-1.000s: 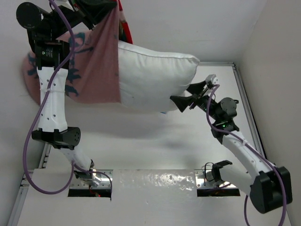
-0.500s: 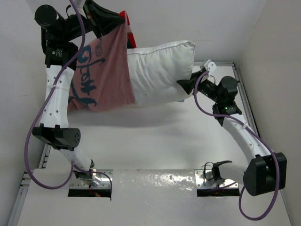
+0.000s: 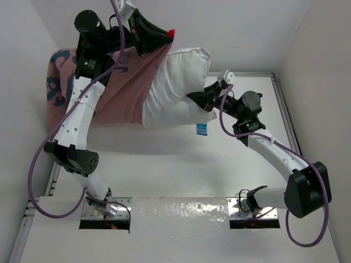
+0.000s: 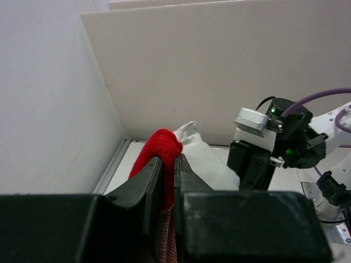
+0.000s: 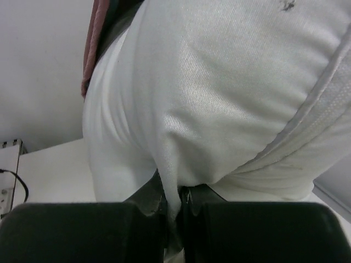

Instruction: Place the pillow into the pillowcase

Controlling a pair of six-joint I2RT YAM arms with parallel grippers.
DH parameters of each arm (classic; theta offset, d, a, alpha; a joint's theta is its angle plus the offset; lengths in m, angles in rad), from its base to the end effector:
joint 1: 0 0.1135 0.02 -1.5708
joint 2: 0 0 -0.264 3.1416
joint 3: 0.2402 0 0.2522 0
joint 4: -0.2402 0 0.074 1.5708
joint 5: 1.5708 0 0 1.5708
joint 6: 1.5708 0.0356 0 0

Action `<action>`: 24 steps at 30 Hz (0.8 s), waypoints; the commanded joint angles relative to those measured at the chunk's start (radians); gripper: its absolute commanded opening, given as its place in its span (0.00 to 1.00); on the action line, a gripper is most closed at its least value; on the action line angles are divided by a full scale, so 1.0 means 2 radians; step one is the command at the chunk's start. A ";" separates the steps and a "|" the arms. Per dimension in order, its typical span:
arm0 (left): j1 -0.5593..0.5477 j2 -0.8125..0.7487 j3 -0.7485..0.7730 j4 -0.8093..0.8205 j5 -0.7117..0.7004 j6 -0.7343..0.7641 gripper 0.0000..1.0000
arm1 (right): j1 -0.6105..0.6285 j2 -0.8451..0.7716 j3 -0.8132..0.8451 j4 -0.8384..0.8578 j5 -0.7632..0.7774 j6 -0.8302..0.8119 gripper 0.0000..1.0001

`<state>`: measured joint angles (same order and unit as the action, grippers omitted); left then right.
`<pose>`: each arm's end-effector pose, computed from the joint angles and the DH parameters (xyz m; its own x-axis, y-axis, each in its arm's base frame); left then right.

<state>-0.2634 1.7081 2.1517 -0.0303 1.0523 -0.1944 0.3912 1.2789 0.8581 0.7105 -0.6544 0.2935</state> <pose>0.3159 -0.1172 0.5711 0.2072 -0.1550 -0.9659 0.9550 0.2461 0.1654 0.2599 0.1306 0.3502 0.0093 0.2521 -0.9677 -0.8822 0.4577 0.1108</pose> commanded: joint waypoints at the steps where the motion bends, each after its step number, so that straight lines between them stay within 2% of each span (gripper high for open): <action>1: -0.045 -0.009 0.029 0.060 0.002 0.006 0.00 | 0.016 0.016 0.044 0.144 -0.001 0.047 0.00; 7: -0.046 0.000 0.056 0.034 0.002 0.024 0.00 | 0.016 -0.001 0.059 0.218 0.046 0.035 0.00; 10: -0.045 0.008 0.075 0.047 -0.017 0.027 0.00 | 0.017 0.012 0.073 0.169 0.043 0.029 0.00; 11: -0.045 0.014 0.110 0.044 -0.028 0.037 0.00 | 0.016 0.019 0.080 0.150 0.044 0.033 0.01; 13: -0.039 0.038 0.161 0.016 -0.073 0.059 0.00 | 0.015 0.017 0.053 0.130 0.075 0.030 0.17; 14: -0.036 0.043 0.204 -0.010 -0.096 0.091 0.00 | 0.014 0.010 0.039 0.136 0.092 0.025 0.45; 15: -0.032 0.047 0.219 -0.019 -0.117 0.112 0.00 | 0.012 0.001 0.025 0.143 0.111 0.021 0.61; 17: -0.015 0.058 0.244 -0.037 -0.172 0.133 0.00 | 0.008 -0.022 0.008 0.127 0.156 -0.008 0.85; 20: -0.003 0.062 0.249 -0.035 -0.209 0.142 0.00 | -0.001 -0.043 0.041 0.017 0.203 -0.057 0.99; 21: -0.003 0.065 0.250 -0.034 -0.211 0.142 0.00 | -0.002 -0.046 0.052 -0.035 0.214 -0.070 0.99; 24: -0.003 0.068 0.251 -0.026 -0.209 0.139 0.00 | -0.004 -0.056 0.086 -0.098 0.247 -0.109 0.99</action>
<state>-0.2596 1.8832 2.5713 -0.2768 0.7116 0.0490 0.3759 1.1908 0.9604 0.7250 -0.2314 0.1738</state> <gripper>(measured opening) 0.074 0.986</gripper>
